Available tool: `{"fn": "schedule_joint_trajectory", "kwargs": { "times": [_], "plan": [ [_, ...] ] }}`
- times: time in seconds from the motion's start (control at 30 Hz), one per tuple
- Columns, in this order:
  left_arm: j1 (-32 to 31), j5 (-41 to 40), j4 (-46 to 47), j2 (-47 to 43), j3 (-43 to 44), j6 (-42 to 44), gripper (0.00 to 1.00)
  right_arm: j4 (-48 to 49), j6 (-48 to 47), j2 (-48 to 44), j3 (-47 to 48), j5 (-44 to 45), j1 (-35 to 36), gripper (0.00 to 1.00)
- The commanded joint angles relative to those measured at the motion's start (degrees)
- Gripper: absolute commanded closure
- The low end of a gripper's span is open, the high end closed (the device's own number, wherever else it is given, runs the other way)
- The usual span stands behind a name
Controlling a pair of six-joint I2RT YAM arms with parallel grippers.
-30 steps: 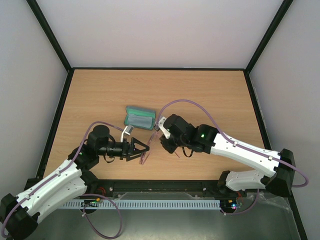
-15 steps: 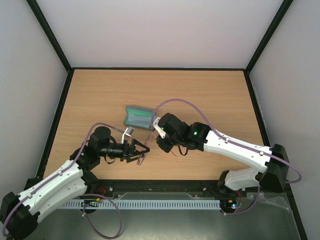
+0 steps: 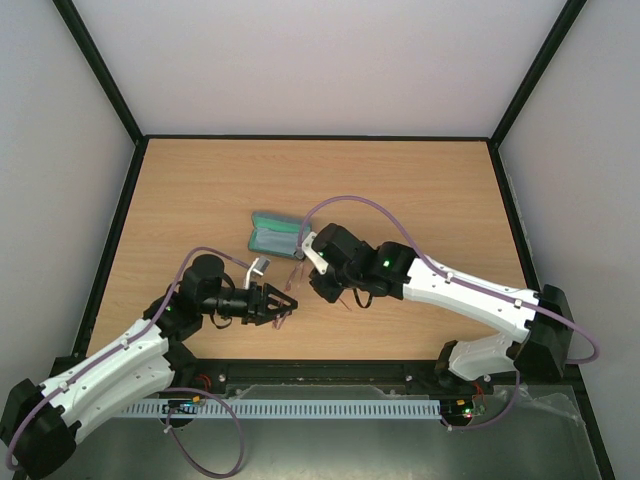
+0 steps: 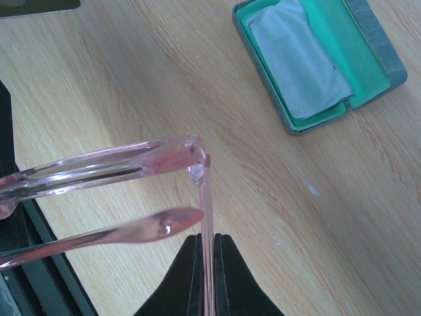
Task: Organize the sunglasses
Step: Fold the sunglasses.
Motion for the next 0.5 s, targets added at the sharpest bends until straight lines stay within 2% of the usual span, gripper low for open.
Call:
{"fn": "schedule_joint_trajectory", "kwargs": {
  "times": [0.0,0.13,0.2,0.3,0.37,0.47],
  "plan": [
    [-0.1,0.6,1.2,0.5,-1.1,-0.5,0.62,-0.6,-0.7,0.4,2.1,0.2,-0.3,0.99],
    [-0.1,0.1,1.3,0.7,-1.0,-0.6,0.67,-0.8,0.3,0.7,2.3,1.7,-0.3,0.97],
    [-0.1,-0.5,1.1,1.1,-1.0,-0.5,0.67,-1.1,1.6,0.4,2.5,3.6,-0.4,0.80],
    [-0.1,-1.1,1.6,1.7,-1.0,-0.2,0.68,-1.6,3.7,-1.5,2.8,5.6,-1.7,0.60],
    [0.0,-1.3,2.3,2.1,-1.2,-0.4,0.69,-1.7,5.3,-3.6,2.5,5.9,-3.8,0.53],
    [0.0,-1.4,3.3,2.8,-1.2,-0.7,0.70,-1.6,8.3,-7.4,1.0,6.9,-8.0,0.49]
  ]
}}
